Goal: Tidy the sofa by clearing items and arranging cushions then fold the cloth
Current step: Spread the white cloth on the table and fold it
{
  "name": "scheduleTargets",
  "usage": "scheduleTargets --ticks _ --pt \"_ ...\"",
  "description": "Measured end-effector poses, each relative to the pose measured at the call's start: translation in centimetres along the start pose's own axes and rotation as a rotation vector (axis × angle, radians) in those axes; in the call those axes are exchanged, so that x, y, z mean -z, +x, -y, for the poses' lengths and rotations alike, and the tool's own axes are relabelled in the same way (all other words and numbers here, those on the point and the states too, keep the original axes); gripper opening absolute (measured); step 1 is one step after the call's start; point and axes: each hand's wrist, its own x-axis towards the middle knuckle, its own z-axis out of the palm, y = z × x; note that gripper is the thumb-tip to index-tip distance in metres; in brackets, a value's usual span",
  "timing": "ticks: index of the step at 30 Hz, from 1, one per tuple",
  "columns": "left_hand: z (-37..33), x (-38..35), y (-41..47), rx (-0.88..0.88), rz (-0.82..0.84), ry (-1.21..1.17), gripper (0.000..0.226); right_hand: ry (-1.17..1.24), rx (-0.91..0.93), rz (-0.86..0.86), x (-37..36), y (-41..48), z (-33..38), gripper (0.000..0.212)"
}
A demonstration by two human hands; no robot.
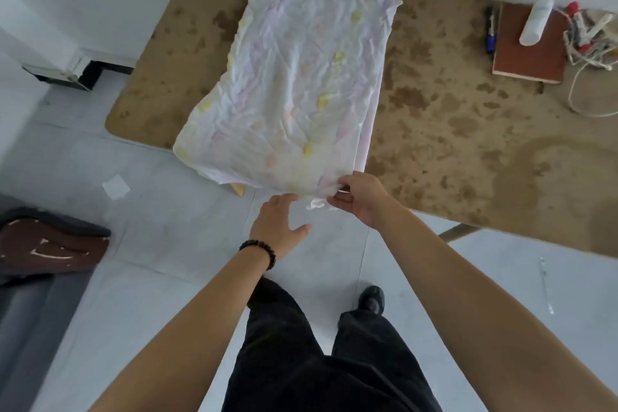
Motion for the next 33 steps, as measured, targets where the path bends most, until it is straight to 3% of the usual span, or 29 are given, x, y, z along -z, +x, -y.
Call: scheduleTargets --ticks 3,7,9,12,16,20,23,28,31,33 --pt "-1.8 -2.1 0.7 0.081 -0.035 -0.073 0.073 -0.004 0.0 0.119 1.3 -0.9 0.0 0.022" --pt "-3.0 -3.8 1.6 0.137 -0.184 -0.199 0.04 -0.017 0.001 0.164 2.1 -1.4 0.8 0.017" --pt "-2.9 -4.3 1.2 0.145 -0.31 -0.221 0.022 -0.029 0.027 0.12 2.0 -0.8 1.3 0.015" --pt "-1.8 -5.3 -0.8 0.069 -0.371 -0.179 0.005 0.018 0.039 0.001 1.4 0.7 2.2 0.013" --pt "0.4 -6.5 -3.7 0.01 -0.403 -0.159 0.006 -0.044 0.058 -0.035 -0.1 2.8 2.9 0.018" --pt "0.9 -8.0 -5.4 -0.032 -0.449 -0.22 0.011 -0.357 0.339 -0.23 -0.3 3.6 3.2 0.022" --pt "0.0 -10.3 -5.5 -0.069 -0.4 -0.244 0.015 -0.501 0.488 -0.369 1.2 3.9 2.2 0.035" --pt "0.1 -14.0 -3.2 -0.046 -0.186 -0.131 0.016 -0.714 0.37 -0.382 4.4 6.5 0.4 0.017" --pt "0.7 -14.6 -1.2 -0.01 -0.048 -0.143 0.023 -0.779 0.401 -0.427 4.7 7.3 0.2 0.03" --pt "1.3 -14.4 0.5 -0.019 0.111 -0.089 0.039 -0.848 0.438 -0.451 4.7 7.6 0.1 0.034"
